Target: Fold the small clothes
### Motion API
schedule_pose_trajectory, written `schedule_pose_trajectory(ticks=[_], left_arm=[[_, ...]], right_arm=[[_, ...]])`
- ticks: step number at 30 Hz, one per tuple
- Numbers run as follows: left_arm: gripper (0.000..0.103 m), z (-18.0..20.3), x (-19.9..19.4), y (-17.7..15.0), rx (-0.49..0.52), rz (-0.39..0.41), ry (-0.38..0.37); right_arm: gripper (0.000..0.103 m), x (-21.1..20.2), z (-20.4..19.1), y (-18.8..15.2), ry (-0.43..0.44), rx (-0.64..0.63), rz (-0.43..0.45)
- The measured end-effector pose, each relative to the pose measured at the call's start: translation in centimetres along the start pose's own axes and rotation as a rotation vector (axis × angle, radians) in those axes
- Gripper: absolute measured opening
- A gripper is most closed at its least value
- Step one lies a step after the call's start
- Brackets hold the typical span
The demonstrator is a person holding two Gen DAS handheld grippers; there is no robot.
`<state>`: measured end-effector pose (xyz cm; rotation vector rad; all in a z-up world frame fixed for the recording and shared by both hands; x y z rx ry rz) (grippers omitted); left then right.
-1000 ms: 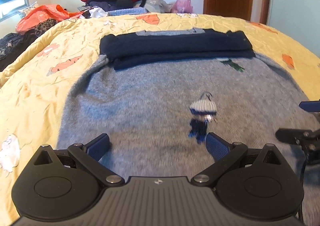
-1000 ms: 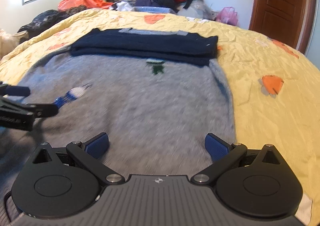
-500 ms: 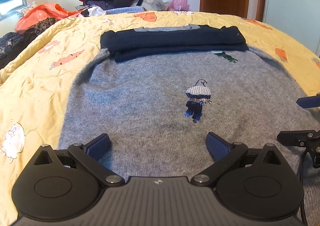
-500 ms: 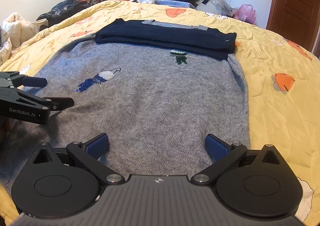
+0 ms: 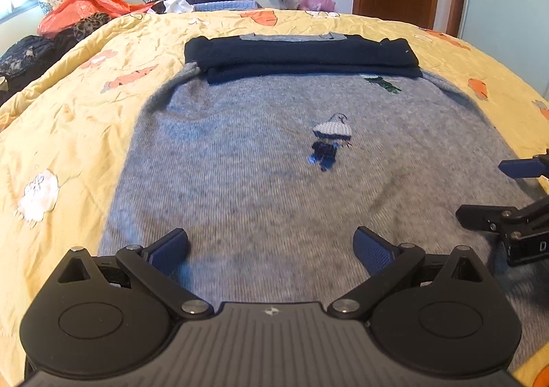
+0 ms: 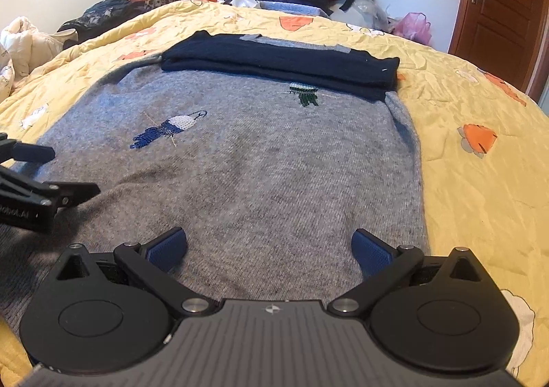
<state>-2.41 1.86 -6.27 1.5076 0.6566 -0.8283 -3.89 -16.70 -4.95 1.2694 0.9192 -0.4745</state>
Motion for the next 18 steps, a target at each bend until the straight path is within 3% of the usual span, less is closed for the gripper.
schedule_pose_trajectory(ticks=[12,18], left_arm=[[0.103,-0.8,-1.9,-2.1,-0.010,-0.012,0.017],[0.103,-2.0,-3.7,-4.5,-0.007,-0.018,0.036]], right_arm=[[0.103,-1.5,-0.5,-1.5,-0.007,-0.013,-0.006],[0.103,-3.5,-0.4,-4.2,0.013,-0.024,-0.044]])
Point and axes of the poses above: each gripper's, at about its wrist camera, not at the fingertips, and x roughly the way its jaws point, z to its right, y to its top, the point moved 10 cm from there along x, roughly the way its jaws point, and after that the axes turned 9 degrees about -z, right-handed, at the moved point
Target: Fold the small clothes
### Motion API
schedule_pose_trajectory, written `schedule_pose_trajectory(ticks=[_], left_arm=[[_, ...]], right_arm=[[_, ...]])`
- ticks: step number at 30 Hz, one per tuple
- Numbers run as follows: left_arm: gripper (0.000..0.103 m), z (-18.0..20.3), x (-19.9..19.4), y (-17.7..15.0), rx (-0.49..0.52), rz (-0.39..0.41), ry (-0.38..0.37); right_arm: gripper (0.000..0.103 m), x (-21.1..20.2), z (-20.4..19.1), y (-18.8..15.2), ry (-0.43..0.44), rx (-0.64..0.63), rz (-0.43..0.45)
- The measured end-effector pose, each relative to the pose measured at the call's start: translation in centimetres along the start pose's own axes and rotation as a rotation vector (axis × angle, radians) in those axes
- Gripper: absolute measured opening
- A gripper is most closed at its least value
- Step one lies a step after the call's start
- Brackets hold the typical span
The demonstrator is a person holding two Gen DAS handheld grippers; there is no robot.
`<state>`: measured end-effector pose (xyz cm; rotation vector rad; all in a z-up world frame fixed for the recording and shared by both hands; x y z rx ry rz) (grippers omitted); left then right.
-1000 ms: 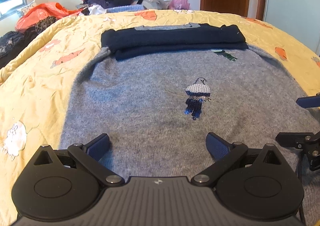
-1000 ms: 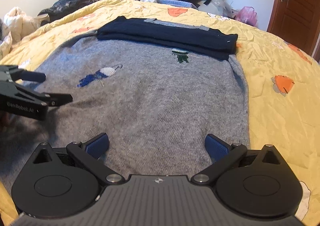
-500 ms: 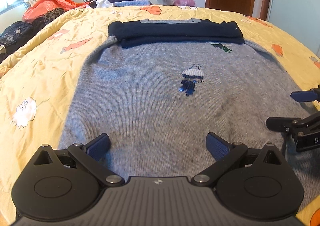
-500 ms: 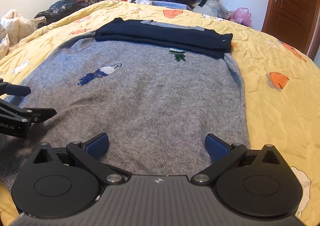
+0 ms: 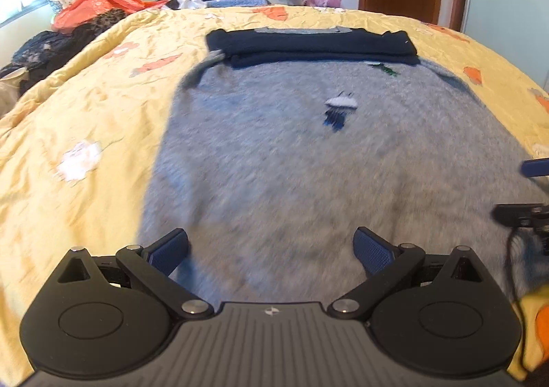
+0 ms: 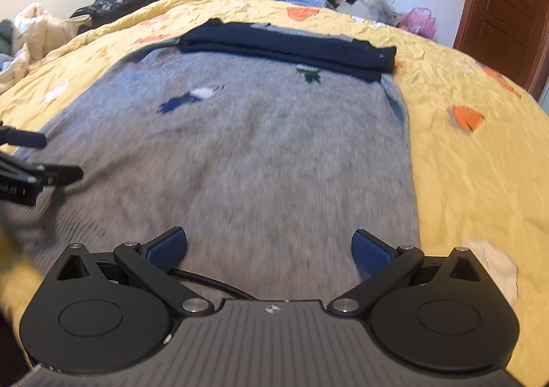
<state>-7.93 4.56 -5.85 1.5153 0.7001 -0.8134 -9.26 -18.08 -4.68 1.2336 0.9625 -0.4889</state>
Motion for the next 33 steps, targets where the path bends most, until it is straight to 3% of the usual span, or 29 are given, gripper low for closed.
schedule_pose_trajectory(ticks=[6,11,13,16,18,19,21,27,33], left_arm=[[0.103,-3.1,-1.8,-2.5,-0.074,-0.004,-0.023],[0.103,-5.3,-1.8,-2.7,-0.203,-0.023,-0.120],[0.103,-5.9,-1.9,-2.1,-0.273,-0.023,-0.203],[0.103,-6.5,-2.1,-1.5,-0.418,-0.048,-0.413],[0.103,-6.7,-2.0,-1.3,-0.484,-0.080,-0.540],[0.103,-6.8,-1.9,-1.4,-0.513,-0.096,-0.594],[0.103,-7.0,-1.9,-1.5,-0.564,-0.117,-0.675],[0.103,-8.0,-1.7,-2.1,-0.694,-0.166,-0.848],[0.103,-9.1,-1.1,-1.4,-0.694,-0.192,-0.807]], right_arm=[[0.103,-3.7,2.2,-3.1,0.032,0.096,-0.004],[0.103,-5.2,7.1,-4.7,0.135,0.377,-0.018],[0.103,-5.1,9.0,-5.1,0.242,0.536,-0.025],[0.102,-5.0,11.2,-5.2,0.410,0.750,-0.011],[0.088,-4.4,11.5,-5.5,0.570,0.870,-0.055],[0.086,-3.8,11.1,-5.8,0.672,0.923,-0.112],[0.078,-3.1,10.3,-6.2,0.768,0.953,-0.162],[0.076,-2.9,9.0,-6.1,0.878,0.940,-0.215],[0.076,-1.8,9.8,-3.6,0.987,0.996,-0.191]])
Point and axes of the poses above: each gripper's, at about its wrist camera, not at the fingertips, and x roughly the way its jaws point, z to its right, y to its top, the point moved 10 cm from there along x, roughly the way its jaws point, and after that the axes turned 9 degrees about -z, right-handed, at the moved point
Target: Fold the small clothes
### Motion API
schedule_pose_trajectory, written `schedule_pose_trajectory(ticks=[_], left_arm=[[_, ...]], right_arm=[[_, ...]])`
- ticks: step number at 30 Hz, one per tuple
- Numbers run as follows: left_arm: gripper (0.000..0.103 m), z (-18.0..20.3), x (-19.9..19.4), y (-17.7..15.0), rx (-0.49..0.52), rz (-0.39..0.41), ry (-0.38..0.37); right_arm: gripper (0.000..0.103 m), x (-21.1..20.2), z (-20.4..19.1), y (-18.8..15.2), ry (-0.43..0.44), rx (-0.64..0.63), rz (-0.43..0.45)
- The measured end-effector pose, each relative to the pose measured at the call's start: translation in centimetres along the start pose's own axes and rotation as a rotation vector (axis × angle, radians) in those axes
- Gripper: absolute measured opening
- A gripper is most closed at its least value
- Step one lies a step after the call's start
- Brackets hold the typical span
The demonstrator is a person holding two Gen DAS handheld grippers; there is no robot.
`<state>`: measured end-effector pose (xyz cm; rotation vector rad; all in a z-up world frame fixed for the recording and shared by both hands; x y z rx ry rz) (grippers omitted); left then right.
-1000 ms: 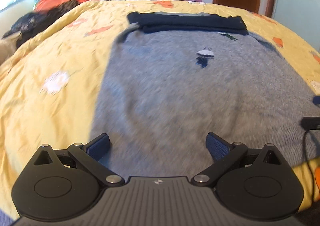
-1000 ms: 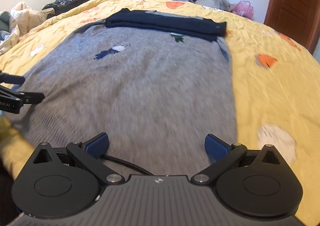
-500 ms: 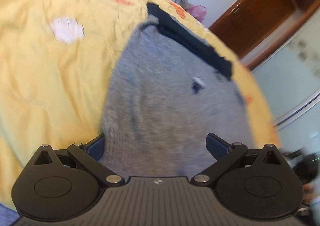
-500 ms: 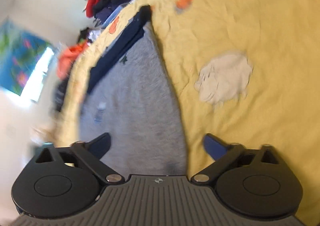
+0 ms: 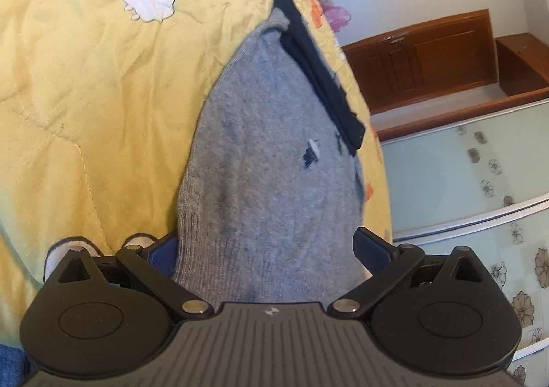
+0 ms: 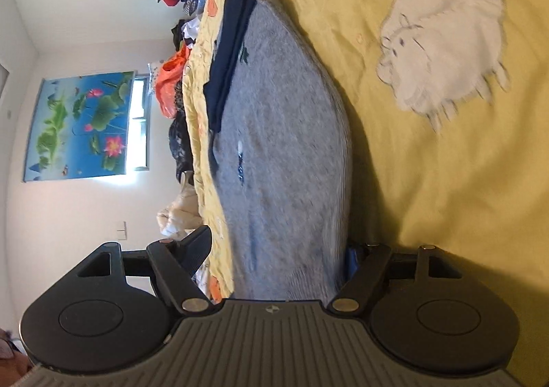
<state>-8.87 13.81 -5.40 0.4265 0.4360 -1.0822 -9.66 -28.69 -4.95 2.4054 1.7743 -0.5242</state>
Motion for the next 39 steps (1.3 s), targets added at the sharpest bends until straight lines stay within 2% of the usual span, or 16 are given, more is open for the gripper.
schedule_pose_trajectory(ticks=[4,5,7,9,10,11,12,15,19,21,23,24,29,36,39], left_arm=[[0.101,0.7,0.6,-0.8,0.048,-0.029,0.006],[0.096,0.6,0.8,-0.9,0.055,-0.031,0.011],[0.094,0.7,1.1,-1.0,0.062,-0.035,0.010],[0.086,0.6,1.3,-0.9,0.060,-0.050,0.009],[0.080,0.6,1.5,-0.9,0.063,-0.059,0.013],[0.079,0.5,1.6,-1.0,0.069,-0.066,0.014],[0.079,0.6,1.7,-0.9,0.073,-0.073,0.012],[0.079,0.8,2.1,-0.9,0.084,-0.093,0.013],[0.079,1.5,2.8,-1.3,0.131,-0.111,0.037],[0.062,1.5,3.1,-1.5,0.145,-0.121,0.063],[0.021,0.9,3.5,-1.9,0.151,-0.145,0.115],[0.015,0.5,3.8,-2.0,0.154,-0.152,0.141],[0.010,1.2,3.7,-2.0,0.211,-0.139,0.172],[0.009,5.0,2.4,0.3,0.252,-0.068,0.039],[0.009,6.5,2.4,1.9,0.271,-0.037,0.011]], right_arm=[[0.068,1.4,-0.4,0.3,-0.035,-0.041,-0.058],[0.062,1.6,-0.1,0.0,-0.048,-0.047,-0.078],[0.051,2.0,0.4,-0.7,-0.060,-0.039,-0.114],[0.031,2.1,1.3,-1.4,-0.051,-0.009,-0.136],[0.025,2.1,2.0,-1.8,-0.044,0.016,-0.141],[0.016,2.0,2.6,-2.1,-0.034,0.040,-0.143],[0.012,1.7,3.0,-2.4,-0.020,0.057,-0.140],[0.013,1.3,3.1,-2.7,0.020,0.076,-0.125],[0.013,1.6,2.9,-2.7,0.015,0.073,-0.128],[0.013,1.6,2.8,-2.8,0.009,0.065,-0.132],[0.013,1.6,2.8,-2.8,-0.004,0.056,-0.139],[0.013,1.9,2.6,-2.6,-0.009,0.058,-0.140],[0.014,1.8,1.5,-2.7,-0.072,-0.033,-0.071],[0.014,-0.3,-3.8,-1.3,0.072,-0.151,0.066],[0.014,-0.6,-6.5,0.1,0.113,-0.222,0.122]])
Point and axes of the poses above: each gripper's, at about its wrist camera, not at the fingertips, and x roughly the way its jaws point, z to its right, y to its top, the point moved 10 cm from there along x, roughly the way its jaws point, and after that the axes turned 9 degrees about -z, right-handed, at the moved point
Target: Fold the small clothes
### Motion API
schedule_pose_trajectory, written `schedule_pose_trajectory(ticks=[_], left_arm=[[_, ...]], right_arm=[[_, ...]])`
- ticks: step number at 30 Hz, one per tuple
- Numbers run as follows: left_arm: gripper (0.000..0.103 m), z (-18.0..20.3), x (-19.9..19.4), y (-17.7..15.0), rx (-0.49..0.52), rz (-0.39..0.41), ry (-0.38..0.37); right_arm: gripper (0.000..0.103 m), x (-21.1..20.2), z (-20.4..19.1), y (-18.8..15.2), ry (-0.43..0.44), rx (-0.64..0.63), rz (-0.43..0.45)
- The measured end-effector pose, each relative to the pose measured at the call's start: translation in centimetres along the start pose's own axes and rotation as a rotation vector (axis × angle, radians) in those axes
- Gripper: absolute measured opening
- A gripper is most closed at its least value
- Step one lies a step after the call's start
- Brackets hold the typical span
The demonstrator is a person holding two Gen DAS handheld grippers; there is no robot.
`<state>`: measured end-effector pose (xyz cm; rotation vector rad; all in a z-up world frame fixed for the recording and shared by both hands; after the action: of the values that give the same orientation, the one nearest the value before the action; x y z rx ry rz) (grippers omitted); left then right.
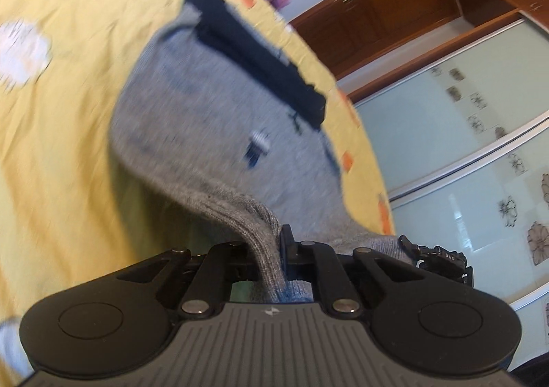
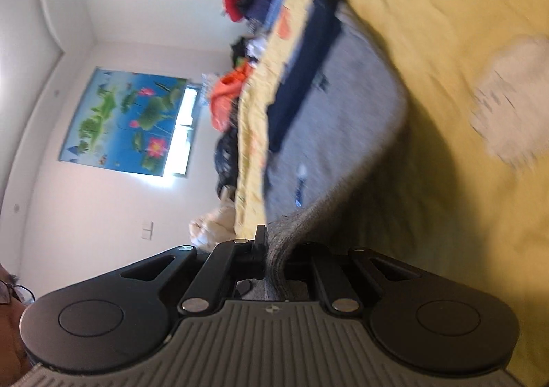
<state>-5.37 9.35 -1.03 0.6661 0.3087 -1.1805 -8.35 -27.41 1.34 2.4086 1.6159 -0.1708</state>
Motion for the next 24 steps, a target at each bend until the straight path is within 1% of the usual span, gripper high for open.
schedule_pose_trajectory(ticks=[4,8,14,17,20,23,24], left_arm=[[0.009,1.5,-0.4,3.0,0.037,0.070,-0.013],[0.009,2.8,-0.8,7.1,0.065,0.145,-0.024],[0.009,3.8,-0.3,13.8,0.121,0.215,-0.001],[0.009,3.5,0.7,17.9,0.116,0.232,0.002],[0.009,3.6,2.2,22.2,0.146,0.250,0.036],[0.009,3.4,4.0,26.9,0.174,0.278,0.089],[0.009,3.2,4.7,28.4,0.181,0.286,0.105]], right_arm=[[0.014,0.8,-2.1,3.1,0.050,-0.060,0.030],[0.014,2.8,-3.5,7.0,0.090,-0.074,0.057],[0.014,4.3,-5.8,13.3,0.160,-0.104,0.118],[0.014,4.9,-5.2,17.2,0.188,-0.083,0.148],[0.014,6.4,-4.8,21.6,0.193,-0.080,0.171],[0.014,8.1,-4.0,26.7,0.154,-0.088,0.202],[0.014,8.7,-3.4,28.5,0.129,-0.090,0.215]])
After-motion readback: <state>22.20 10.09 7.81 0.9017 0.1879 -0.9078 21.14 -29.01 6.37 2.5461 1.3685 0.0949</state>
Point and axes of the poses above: each gripper's, at about its wrist camera, not at the fingertips, and x roughly the way its jaws point, z to its right, y to its top, the point moved 10 cm from there along x, roughly the way its jaws point, and after that the axes turned 9 degrees about -z, right-handed, at the moved point
